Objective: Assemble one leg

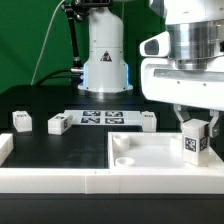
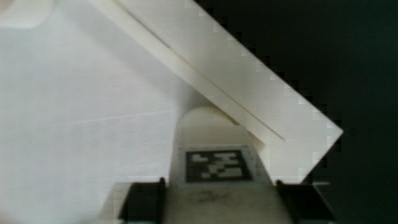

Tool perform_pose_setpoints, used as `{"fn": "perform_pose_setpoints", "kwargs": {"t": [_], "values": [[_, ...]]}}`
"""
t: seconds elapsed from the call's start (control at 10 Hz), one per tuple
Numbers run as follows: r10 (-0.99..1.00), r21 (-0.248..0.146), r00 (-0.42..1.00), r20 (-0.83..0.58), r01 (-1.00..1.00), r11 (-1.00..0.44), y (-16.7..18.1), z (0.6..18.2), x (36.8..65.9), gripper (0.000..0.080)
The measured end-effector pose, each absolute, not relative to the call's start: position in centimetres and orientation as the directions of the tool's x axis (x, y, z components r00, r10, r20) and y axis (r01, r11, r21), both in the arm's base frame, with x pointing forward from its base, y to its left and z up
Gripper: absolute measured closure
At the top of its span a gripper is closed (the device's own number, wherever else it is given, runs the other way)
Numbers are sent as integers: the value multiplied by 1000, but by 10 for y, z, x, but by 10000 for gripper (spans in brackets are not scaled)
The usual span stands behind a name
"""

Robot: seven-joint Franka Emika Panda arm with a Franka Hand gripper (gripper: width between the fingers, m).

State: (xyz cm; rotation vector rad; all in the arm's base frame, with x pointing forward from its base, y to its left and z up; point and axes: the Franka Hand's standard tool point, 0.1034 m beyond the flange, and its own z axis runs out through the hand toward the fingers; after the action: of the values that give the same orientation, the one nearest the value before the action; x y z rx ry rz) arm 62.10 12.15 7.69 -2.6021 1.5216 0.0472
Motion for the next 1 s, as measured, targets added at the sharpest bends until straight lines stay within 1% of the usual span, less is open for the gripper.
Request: {"fn": "perform_pose_setpoints", "kwargs": {"t": [0.2,0.4,0.5,0.7,0.9,1.0], "values": [[-944,-84,313,-104,-949,-305,122,77,622,508],[-990,-70,72,-124,-996,-63,124,77,623,508],[-991,-63,17,-131,-998,-9,123,77,623,507],[-975,-40,-160,-153,-985,168,124,77,624,507],[-978,-42,-142,-152,-988,150,124,77,624,507],[-988,-55,-51,-148,-997,60,124,77,624,337]]}}
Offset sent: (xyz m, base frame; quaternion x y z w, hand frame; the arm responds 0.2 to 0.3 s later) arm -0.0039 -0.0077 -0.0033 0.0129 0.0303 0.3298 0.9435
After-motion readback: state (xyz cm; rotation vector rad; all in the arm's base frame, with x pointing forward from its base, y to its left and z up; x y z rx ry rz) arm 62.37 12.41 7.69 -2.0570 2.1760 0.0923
